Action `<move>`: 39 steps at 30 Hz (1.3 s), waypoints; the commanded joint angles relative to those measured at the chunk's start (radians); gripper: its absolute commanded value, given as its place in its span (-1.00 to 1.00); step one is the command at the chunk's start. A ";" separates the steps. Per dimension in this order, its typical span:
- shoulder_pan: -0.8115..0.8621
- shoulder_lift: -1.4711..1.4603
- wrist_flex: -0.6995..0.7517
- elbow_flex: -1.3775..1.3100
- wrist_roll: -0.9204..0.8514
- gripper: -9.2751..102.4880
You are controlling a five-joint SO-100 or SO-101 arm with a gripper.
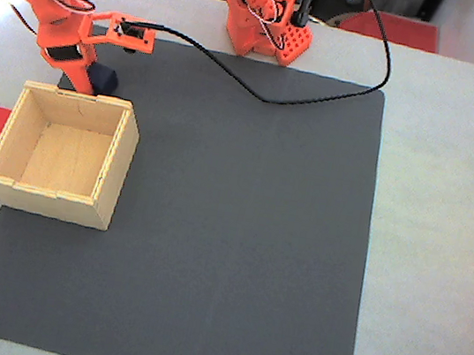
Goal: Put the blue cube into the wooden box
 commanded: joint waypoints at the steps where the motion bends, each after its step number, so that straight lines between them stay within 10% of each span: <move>1: 0.002 0.008 -0.006 -0.012 0.002 -0.78; 8: -0.005 0.038 -0.011 -0.018 0.049 -0.83; 21: -0.008 0.202 0.153 -0.026 -0.005 -0.31; 39: -0.006 -0.026 0.233 -0.014 0.071 -0.34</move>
